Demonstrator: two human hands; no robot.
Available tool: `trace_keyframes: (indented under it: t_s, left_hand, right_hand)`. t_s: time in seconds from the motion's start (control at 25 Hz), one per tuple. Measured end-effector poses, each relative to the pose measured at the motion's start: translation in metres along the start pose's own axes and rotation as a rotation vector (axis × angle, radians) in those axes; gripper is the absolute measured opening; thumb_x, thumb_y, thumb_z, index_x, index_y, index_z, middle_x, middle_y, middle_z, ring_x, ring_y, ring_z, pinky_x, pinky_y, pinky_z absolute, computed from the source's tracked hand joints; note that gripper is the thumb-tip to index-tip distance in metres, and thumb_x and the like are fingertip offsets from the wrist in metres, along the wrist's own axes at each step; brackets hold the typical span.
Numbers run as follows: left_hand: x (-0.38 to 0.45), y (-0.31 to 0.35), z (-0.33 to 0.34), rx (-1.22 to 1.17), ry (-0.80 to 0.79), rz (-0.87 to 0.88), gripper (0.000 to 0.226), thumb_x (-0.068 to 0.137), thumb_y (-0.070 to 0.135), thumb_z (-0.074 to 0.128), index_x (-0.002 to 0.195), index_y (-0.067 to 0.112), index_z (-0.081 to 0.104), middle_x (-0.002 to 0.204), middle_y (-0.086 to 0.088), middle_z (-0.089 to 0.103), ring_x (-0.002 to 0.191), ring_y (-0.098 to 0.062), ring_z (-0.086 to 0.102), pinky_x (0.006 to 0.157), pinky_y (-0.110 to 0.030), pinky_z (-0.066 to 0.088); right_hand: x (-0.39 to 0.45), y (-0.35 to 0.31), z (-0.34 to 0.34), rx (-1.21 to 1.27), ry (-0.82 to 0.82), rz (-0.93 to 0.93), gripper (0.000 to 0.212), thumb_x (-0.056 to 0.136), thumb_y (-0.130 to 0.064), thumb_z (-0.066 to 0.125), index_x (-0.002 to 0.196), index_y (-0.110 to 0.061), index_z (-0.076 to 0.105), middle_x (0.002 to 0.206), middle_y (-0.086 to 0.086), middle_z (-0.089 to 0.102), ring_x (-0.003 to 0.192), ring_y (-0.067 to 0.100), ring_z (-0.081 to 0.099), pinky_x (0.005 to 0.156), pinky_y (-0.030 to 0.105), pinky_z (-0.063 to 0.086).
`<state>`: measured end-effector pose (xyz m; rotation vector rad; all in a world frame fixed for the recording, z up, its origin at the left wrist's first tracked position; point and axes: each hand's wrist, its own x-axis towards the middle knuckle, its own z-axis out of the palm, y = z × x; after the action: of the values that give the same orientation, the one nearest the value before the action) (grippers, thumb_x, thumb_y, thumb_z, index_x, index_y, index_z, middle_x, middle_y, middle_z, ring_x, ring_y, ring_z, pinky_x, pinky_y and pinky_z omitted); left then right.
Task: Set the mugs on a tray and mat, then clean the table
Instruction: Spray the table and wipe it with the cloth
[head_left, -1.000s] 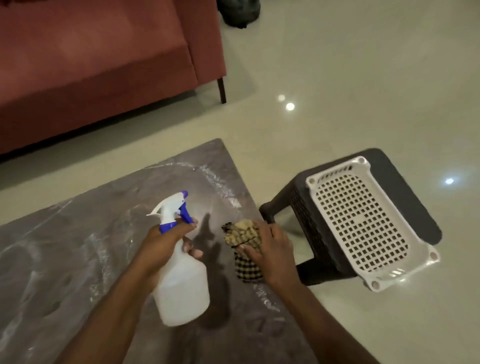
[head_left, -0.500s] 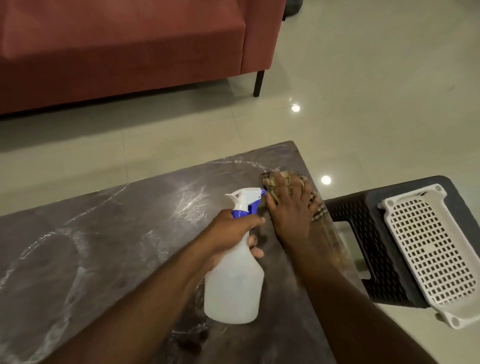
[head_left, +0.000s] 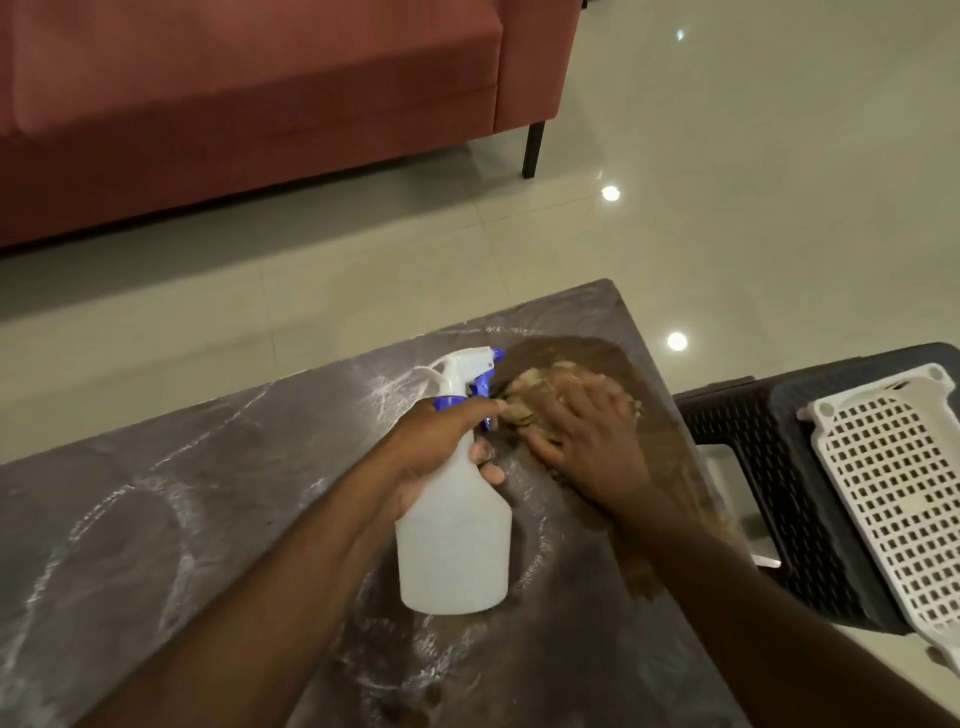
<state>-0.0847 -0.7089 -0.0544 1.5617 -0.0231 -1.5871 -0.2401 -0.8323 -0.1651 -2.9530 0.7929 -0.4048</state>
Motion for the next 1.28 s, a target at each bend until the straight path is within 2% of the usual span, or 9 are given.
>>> trace_keyframes:
  t_s: [0.16,0.36,0.52,0.64,0.76,0.92,1.04,1.12,1.28]
  left_hand:
    - [0.003,0.001,-0.002,0.029,-0.01,0.015,0.021,0.09,0.032,0.067,0.086,0.011,0.065,0.05,-0.006,0.047,0.05,-0.027,0.061,0.058,-0.03,0.049]
    - [0.014,-0.003,0.001,0.008,0.052,0.013,0.021,0.089,0.025,0.066,0.075,0.011,0.058,0.047,-0.004,0.048,0.046,-0.024,0.059,0.059,-0.03,0.048]
    - [0.018,-0.001,-0.001,-0.04,0.052,0.021,0.022,0.089,0.029,0.066,0.093,0.008,0.068,0.048,-0.004,0.051,0.048,-0.024,0.059,0.058,-0.029,0.051]
    - [0.02,-0.007,-0.005,-0.034,0.075,0.018,0.026,0.088,0.03,0.067,0.101,0.008,0.07,0.048,-0.004,0.05,0.049,-0.024,0.059,0.058,-0.029,0.051]
    - [0.015,-0.006,-0.006,-0.028,0.062,0.001,0.024,0.088,0.03,0.067,0.1,0.009,0.07,0.047,-0.004,0.049,0.048,-0.025,0.058,0.055,-0.028,0.051]
    - [0.008,-0.006,-0.015,-0.075,0.055,0.031,0.02,0.088,0.027,0.066,0.097,0.009,0.069,0.047,-0.003,0.048,0.047,-0.024,0.056,0.053,-0.026,0.05]
    - [0.002,-0.016,-0.022,-0.076,0.085,0.037,0.019,0.088,0.027,0.066,0.095,0.01,0.07,0.047,-0.004,0.047,0.048,-0.024,0.056,0.052,-0.026,0.05]
    - [-0.008,-0.02,-0.029,-0.1,0.082,0.02,0.019,0.088,0.027,0.066,0.095,0.01,0.07,0.047,-0.004,0.046,0.048,-0.024,0.055,0.051,-0.026,0.05]
    - [-0.026,-0.033,-0.033,-0.116,0.075,0.014,0.02,0.087,0.024,0.067,0.098,0.009,0.071,0.048,-0.005,0.048,0.045,-0.023,0.056,0.054,-0.027,0.05]
  right_hand:
    - [0.07,0.028,0.006,0.036,-0.036,0.492,0.056,0.085,-0.057,0.035,0.134,-0.032,0.045,0.137,0.013,0.048,0.128,0.04,0.04,0.101,0.062,0.027]
    - [0.031,0.042,0.004,0.054,-0.089,0.049,0.053,0.088,-0.054,0.04,0.134,-0.029,0.049,0.135,0.011,0.051,0.124,0.035,0.044,0.1,0.056,0.035]
    - [0.08,0.053,0.007,0.042,-0.028,0.471,0.051,0.09,-0.05,0.043,0.135,-0.027,0.046,0.139,0.013,0.046,0.127,0.038,0.039,0.102,0.055,0.031]
    - [0.084,-0.001,0.018,0.095,-0.067,0.203,0.052,0.089,-0.051,0.041,0.137,-0.032,0.044,0.14,0.011,0.046,0.132,0.035,0.034,0.107,0.055,0.023]
    - [0.048,0.027,0.008,0.089,-0.1,-0.066,0.056,0.086,-0.056,0.037,0.135,-0.031,0.048,0.137,0.011,0.05,0.128,0.035,0.041,0.102,0.054,0.028]
    - [0.094,0.013,0.011,0.091,-0.082,0.451,0.053,0.089,-0.05,0.04,0.136,-0.027,0.047,0.142,0.014,0.042,0.132,0.041,0.032,0.103,0.057,0.023]
    - [0.063,-0.051,0.027,0.127,-0.125,-0.024,0.047,0.089,-0.04,0.051,0.132,-0.022,0.052,0.14,0.014,0.046,0.131,0.038,0.036,0.104,0.055,0.026]
    - [0.028,-0.023,0.019,0.112,-0.114,-0.191,0.048,0.089,-0.047,0.05,0.131,-0.026,0.053,0.137,0.011,0.05,0.128,0.036,0.041,0.102,0.056,0.029]
    - [0.069,-0.011,0.01,0.019,-0.085,0.429,0.051,0.089,-0.049,0.046,0.135,-0.026,0.049,0.138,0.015,0.048,0.128,0.04,0.039,0.102,0.059,0.024]
